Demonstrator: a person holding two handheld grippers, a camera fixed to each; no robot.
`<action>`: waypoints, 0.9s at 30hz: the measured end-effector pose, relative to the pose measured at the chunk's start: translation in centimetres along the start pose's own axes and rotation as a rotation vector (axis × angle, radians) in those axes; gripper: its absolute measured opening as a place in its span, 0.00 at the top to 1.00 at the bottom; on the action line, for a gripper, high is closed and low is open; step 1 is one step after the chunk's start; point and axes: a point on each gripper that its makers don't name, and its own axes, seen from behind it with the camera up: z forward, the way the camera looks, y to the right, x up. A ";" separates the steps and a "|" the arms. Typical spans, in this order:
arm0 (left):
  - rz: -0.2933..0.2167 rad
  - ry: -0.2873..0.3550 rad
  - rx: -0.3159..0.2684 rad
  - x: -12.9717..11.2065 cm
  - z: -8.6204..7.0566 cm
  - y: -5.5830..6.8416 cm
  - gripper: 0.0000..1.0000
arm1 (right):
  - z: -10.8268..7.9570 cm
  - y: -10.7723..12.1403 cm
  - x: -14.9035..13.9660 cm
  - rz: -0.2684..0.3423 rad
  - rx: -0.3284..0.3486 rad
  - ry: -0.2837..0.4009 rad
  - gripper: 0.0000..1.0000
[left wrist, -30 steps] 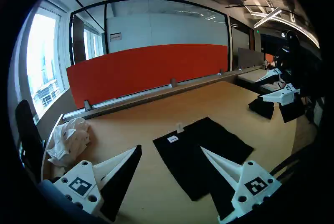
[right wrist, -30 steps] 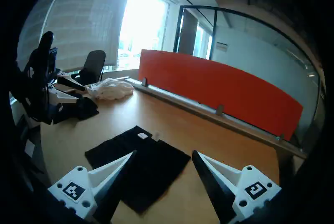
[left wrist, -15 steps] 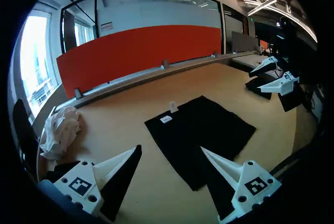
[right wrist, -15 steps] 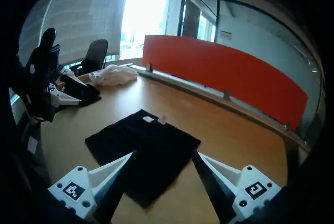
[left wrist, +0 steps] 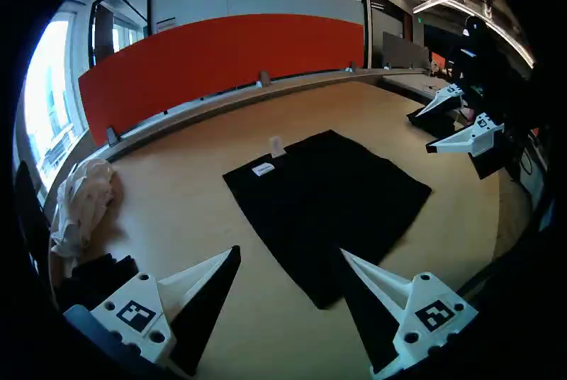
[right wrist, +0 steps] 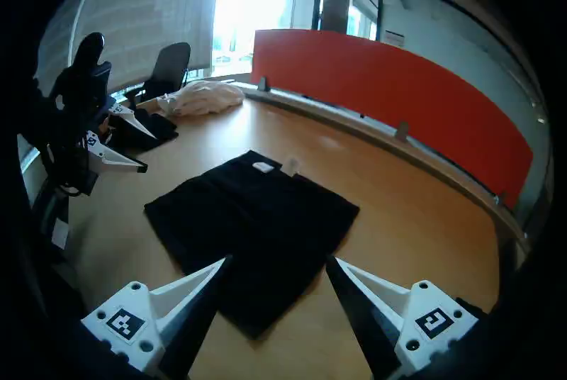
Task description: Fold towel
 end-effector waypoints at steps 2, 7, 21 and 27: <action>0.000 -0.015 -0.014 -0.6 0.4 0.3 0.07 | 0.3 -0.2 -0.8 0.001 0.006 -0.018 0.00; 0.004 -0.051 -0.045 -2.0 1.1 0.9 0.07 | 0.9 -1.1 -3.1 -0.005 0.027 -0.072 0.00; 0.044 -0.136 -0.118 -5.1 2.8 2.8 0.07 | 1.8 -2.3 -7.3 -0.026 0.076 -0.179 0.00; 0.065 -0.169 -0.142 -6.2 3.3 3.2 0.07 | 2.0 -2.3 -8.7 -0.025 0.092 -0.221 0.00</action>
